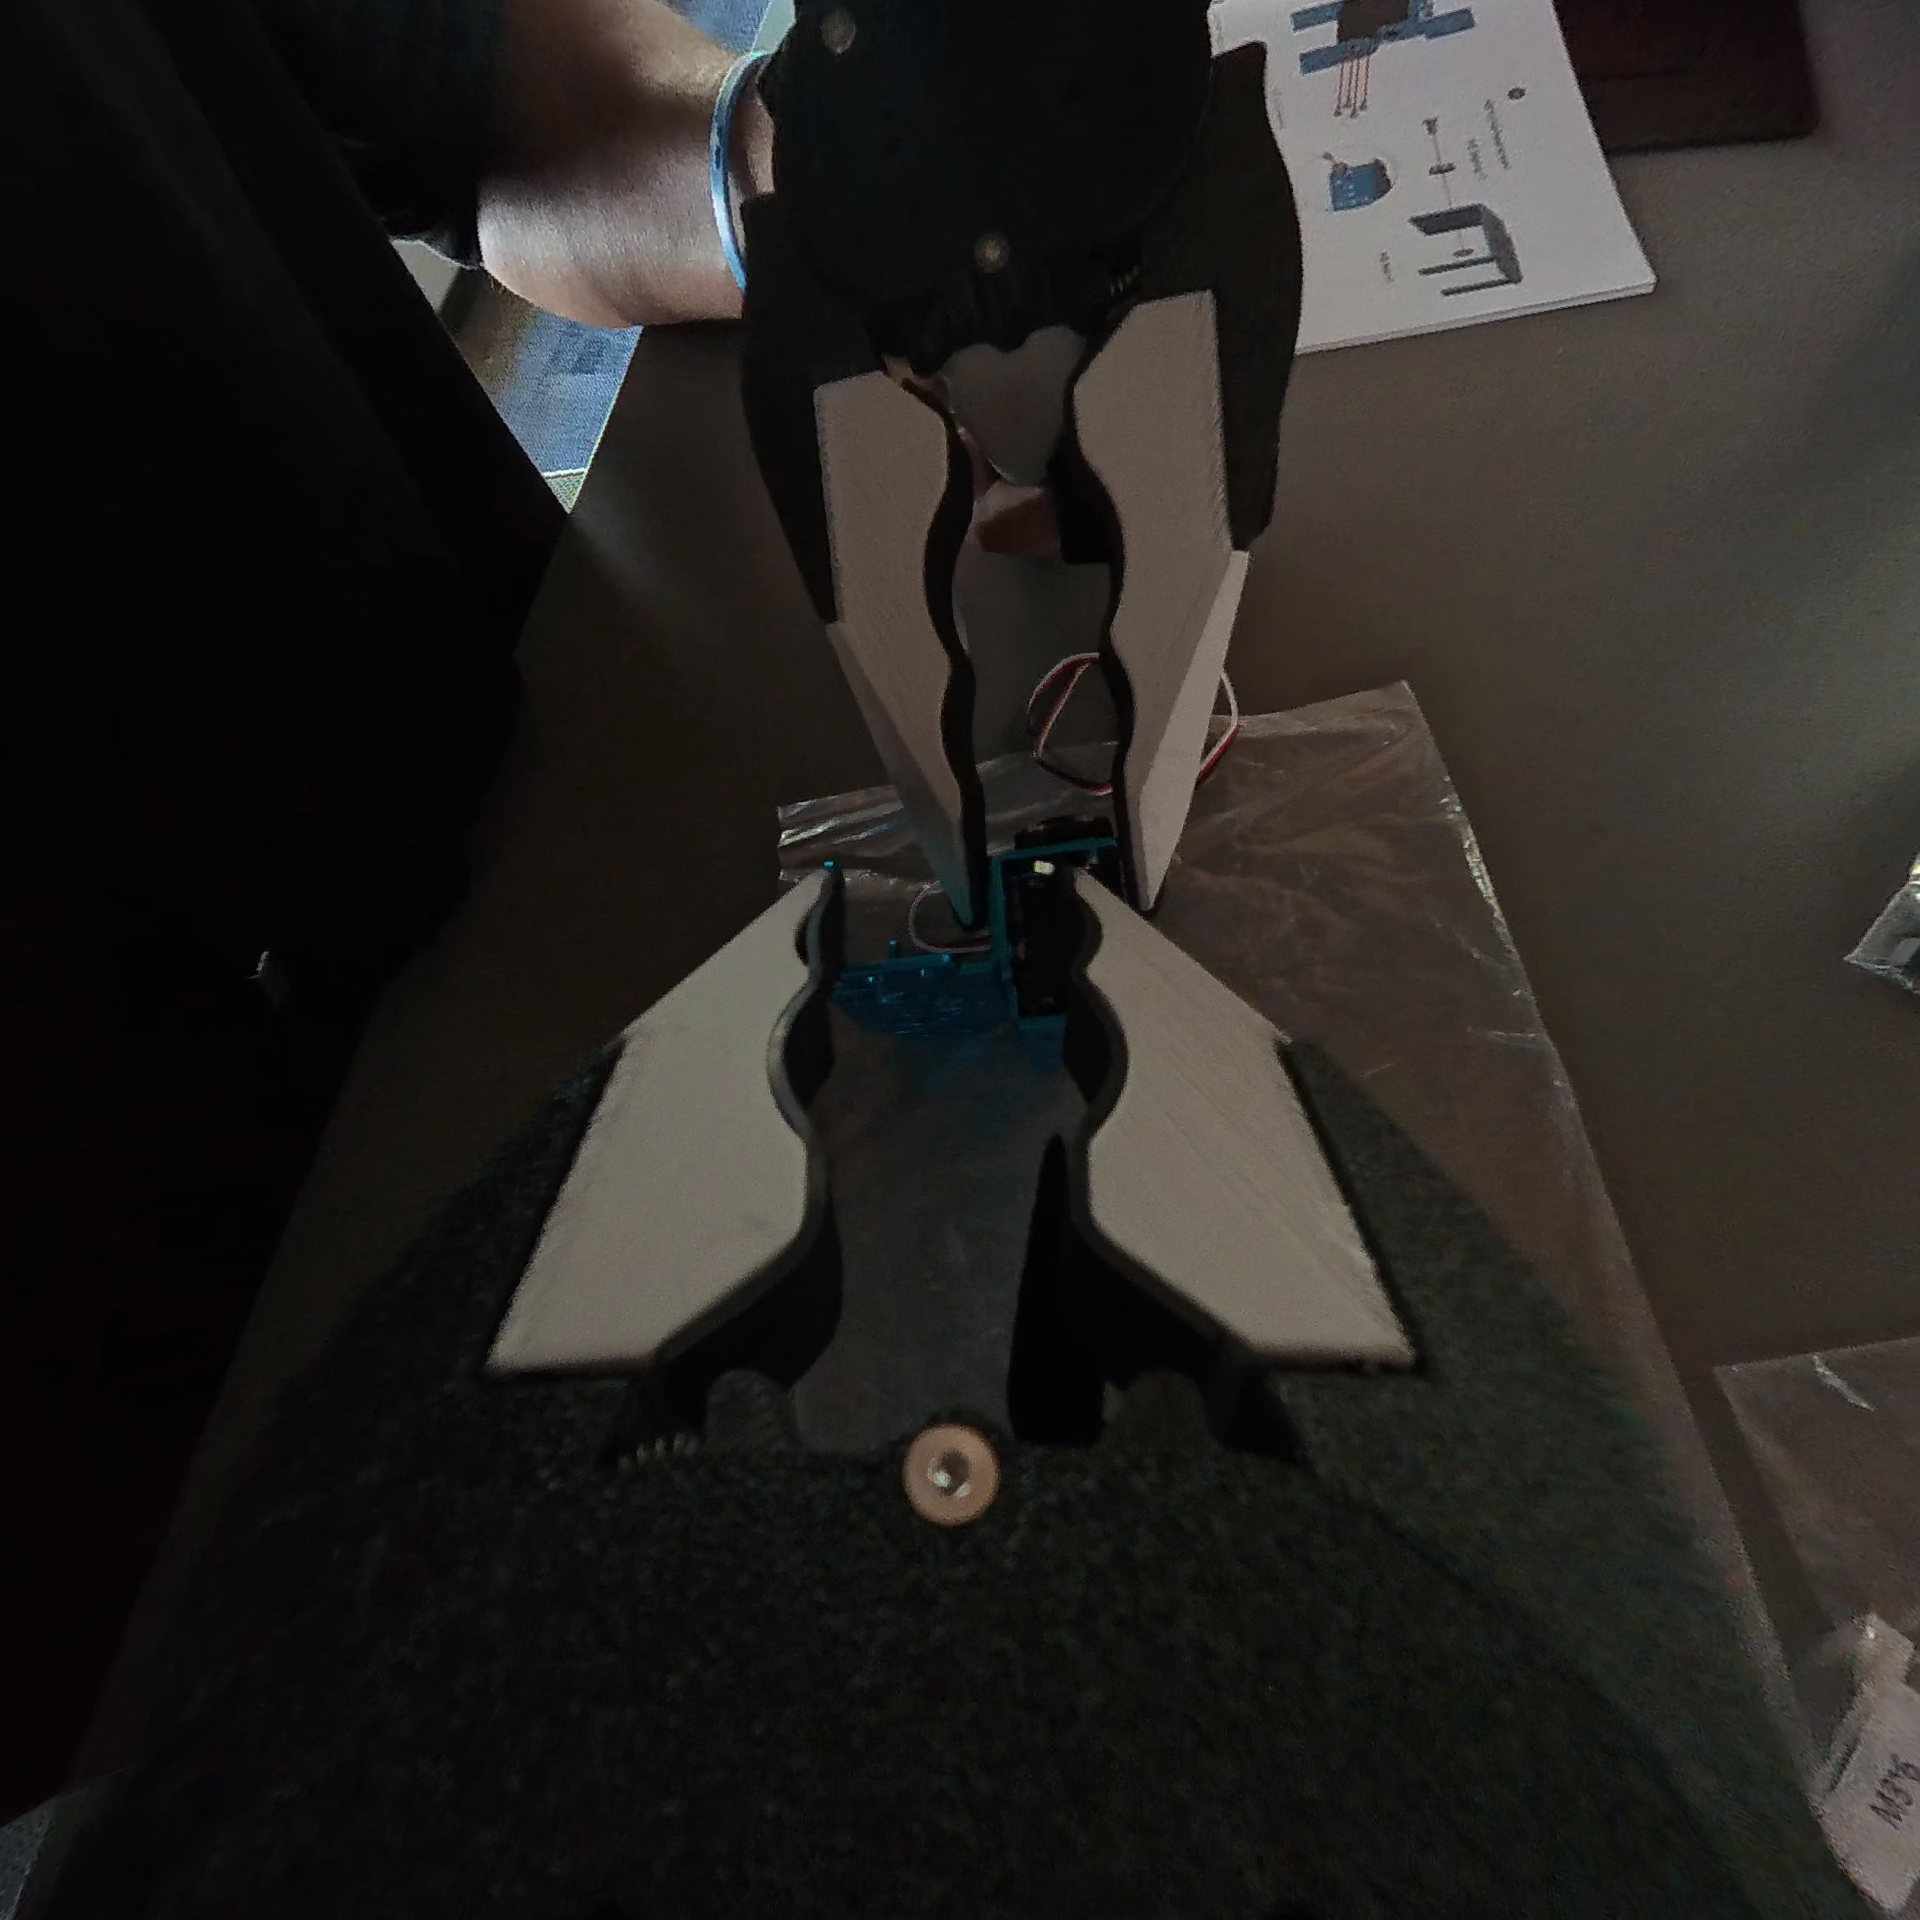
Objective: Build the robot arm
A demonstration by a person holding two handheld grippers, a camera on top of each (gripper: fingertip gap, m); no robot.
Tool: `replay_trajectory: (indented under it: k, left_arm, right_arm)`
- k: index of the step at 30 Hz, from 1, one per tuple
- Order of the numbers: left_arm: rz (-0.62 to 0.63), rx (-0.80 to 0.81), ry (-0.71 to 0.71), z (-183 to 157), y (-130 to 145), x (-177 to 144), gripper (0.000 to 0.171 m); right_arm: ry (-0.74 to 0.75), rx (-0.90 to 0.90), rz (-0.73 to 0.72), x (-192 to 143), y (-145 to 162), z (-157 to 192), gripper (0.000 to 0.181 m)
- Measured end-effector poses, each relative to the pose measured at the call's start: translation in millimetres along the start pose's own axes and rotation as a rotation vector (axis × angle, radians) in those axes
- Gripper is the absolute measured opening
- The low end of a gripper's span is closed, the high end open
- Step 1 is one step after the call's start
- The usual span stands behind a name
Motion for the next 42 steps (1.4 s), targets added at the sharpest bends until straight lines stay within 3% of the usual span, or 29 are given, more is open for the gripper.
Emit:
replay_trajectory:
  k: [15,33,37,42]
  left_arm:
    - [0.001,0.003,0.001,-0.4,0.4,-0.3,0.029]
    - [0.007,-0.002,-0.02,-2.0,-0.8,1.7,0.027]
    - [0.042,-0.033,-0.14,-7.8,-7.8,6.2,0.028]
    - [0.072,-0.055,-0.342,-23.2,-14.2,12.4,0.028]
  right_arm:
    - [-0.038,0.062,-0.033,-2.4,1.0,-3.0,0.033]
    - [0.125,0.027,-0.048,2.4,2.7,-1.9,0.012]
    - [0.181,0.218,-0.054,-10.9,-8.4,0.1,0.013]
    - [0.364,0.452,-0.065,-18.2,-12.3,20.5,0.013]
Point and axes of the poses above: each gripper's, where its closed fingertips meet, x out along the fingers, y out of its underside, z = x × y across the jaws, the point moved 8 cm from there along -x, back along the fingers, and after that the axes turned 12 degrees about y, right-handed, at the moved point
